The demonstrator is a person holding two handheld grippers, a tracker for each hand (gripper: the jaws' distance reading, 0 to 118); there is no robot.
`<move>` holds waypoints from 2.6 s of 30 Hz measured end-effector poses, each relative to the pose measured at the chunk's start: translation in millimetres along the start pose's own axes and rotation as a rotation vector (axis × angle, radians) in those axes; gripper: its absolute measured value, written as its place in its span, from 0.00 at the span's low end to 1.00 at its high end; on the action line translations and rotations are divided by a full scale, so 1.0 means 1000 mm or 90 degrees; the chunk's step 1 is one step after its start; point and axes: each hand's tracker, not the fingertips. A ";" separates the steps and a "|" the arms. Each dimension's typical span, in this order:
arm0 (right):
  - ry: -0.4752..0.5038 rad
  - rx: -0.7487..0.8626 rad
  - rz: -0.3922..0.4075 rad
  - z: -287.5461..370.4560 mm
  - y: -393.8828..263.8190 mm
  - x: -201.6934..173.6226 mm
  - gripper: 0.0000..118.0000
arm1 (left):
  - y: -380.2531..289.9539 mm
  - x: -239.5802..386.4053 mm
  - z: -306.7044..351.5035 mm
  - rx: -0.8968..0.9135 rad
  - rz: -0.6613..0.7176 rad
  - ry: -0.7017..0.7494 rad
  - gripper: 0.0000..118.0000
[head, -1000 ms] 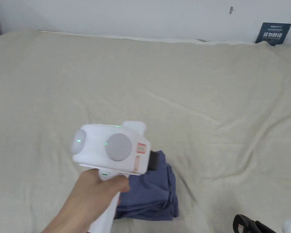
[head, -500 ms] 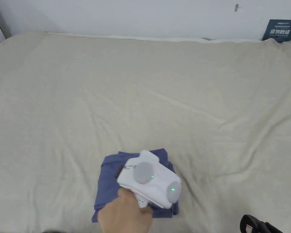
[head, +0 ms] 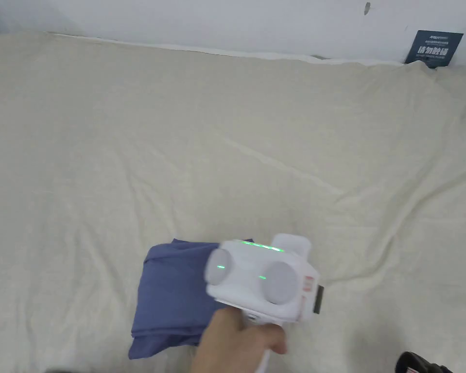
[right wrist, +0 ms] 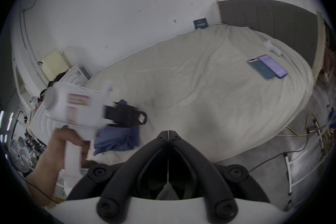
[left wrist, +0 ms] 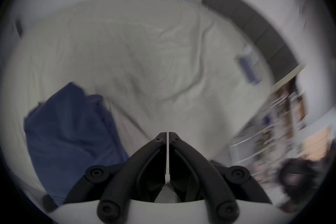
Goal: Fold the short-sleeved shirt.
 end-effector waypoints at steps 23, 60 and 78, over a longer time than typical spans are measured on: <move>0.568 -0.418 -0.306 -0.319 -0.009 -0.020 0.01 | -0.049 -0.294 0.103 0.026 0.254 -0.181 0.98; 0.478 -0.258 -0.231 -0.260 0.070 -0.022 0.01 | -0.007 -0.484 0.275 0.076 0.289 -0.018 0.16; 0.430 -0.204 -0.236 -0.228 0.099 -0.029 0.01 | 0.022 -0.546 0.379 0.193 0.368 0.297 1.00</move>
